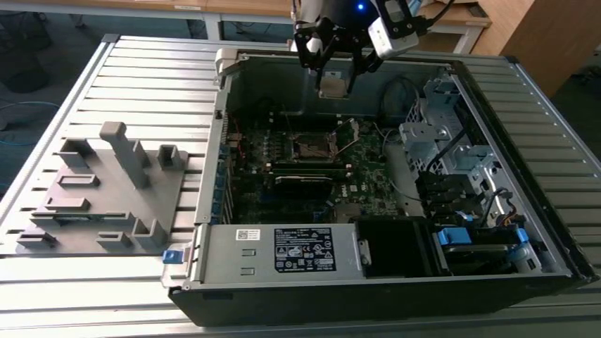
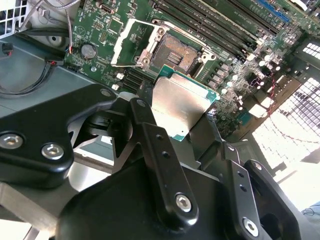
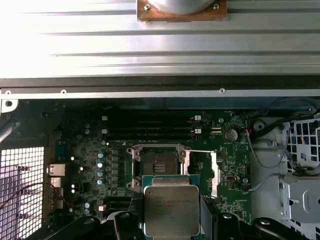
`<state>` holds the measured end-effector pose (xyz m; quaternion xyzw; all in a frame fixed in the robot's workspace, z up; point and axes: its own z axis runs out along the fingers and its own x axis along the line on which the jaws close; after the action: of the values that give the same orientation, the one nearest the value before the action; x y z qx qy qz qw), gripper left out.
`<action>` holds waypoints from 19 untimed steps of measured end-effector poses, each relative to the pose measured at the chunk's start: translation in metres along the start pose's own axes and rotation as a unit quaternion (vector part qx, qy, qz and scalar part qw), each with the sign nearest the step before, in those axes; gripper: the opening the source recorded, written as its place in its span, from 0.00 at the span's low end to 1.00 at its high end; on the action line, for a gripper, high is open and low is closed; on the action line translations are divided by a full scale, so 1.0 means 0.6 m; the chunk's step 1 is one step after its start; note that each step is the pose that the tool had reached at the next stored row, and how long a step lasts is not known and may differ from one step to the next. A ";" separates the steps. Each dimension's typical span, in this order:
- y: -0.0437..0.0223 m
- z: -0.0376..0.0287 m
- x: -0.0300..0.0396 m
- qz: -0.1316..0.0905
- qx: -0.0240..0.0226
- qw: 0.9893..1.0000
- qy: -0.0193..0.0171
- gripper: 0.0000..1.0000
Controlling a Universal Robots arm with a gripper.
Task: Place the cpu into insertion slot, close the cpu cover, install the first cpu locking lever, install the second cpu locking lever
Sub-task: 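Place the cpu into insertion slot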
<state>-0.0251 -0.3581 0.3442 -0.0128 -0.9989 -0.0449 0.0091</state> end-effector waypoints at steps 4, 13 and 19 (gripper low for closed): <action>0.000 0.001 0.000 0.000 0.000 1.000 0.000 0.54; 0.000 0.004 0.000 0.000 0.000 1.000 0.000 0.54; -0.001 0.006 0.000 0.000 0.000 1.000 0.000 0.54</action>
<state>-0.0251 -0.3581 0.3404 -0.0128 -0.9989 -0.0450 0.0090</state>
